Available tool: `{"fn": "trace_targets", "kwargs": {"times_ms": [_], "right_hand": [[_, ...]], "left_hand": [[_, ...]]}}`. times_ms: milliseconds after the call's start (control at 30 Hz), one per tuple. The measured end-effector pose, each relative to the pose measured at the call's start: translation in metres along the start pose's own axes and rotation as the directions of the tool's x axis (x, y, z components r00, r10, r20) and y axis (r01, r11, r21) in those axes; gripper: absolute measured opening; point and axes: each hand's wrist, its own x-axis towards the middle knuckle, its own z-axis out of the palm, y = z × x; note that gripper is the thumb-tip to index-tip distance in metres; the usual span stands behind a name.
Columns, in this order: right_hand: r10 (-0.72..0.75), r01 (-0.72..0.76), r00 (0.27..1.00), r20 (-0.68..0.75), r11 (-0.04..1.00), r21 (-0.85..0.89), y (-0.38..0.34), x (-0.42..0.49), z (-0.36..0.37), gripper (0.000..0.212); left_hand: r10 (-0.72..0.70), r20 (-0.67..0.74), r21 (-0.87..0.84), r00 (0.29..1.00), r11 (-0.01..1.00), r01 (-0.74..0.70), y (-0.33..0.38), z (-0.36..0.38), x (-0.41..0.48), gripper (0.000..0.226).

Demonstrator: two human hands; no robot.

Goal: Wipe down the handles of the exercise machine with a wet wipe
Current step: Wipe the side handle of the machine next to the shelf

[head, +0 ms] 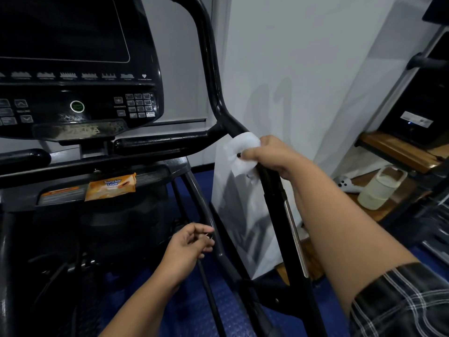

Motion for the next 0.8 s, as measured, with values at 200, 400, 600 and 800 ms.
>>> {"fn": "trace_targets", "kwargs": {"times_ms": [200, 400, 600, 800], "right_hand": [[-0.032, -0.015, 0.981, 0.193, 0.972, 0.235, 0.025, -0.012, -0.009, 0.040], [-0.010, -0.044, 0.980, 0.198, 0.962, 0.268, 0.059, -0.029, -0.010, 0.026], [0.020, -0.063, 0.983, 0.183, 0.971, 0.229, 0.069, -0.040, -0.008, 0.027], [0.080, -0.113, 0.986, -0.148, 0.967, -0.230, 0.068, -0.051, 0.007, 0.039]], "left_hand": [[-0.030, 0.021, 0.016, 0.999, 0.999, 0.029, -0.003, -0.003, -0.008, 0.017], [-0.023, 0.008, 0.010, 1.000, 1.000, 0.023, 0.007, -0.008, -0.009, 0.017], [-0.033, 0.029, 0.035, 0.999, 0.999, 0.032, 0.013, -0.007, -0.008, 0.016], [-0.018, 0.046, 0.044, 0.999, 0.999, 0.016, 0.018, -0.013, 0.000, 0.020]]}}
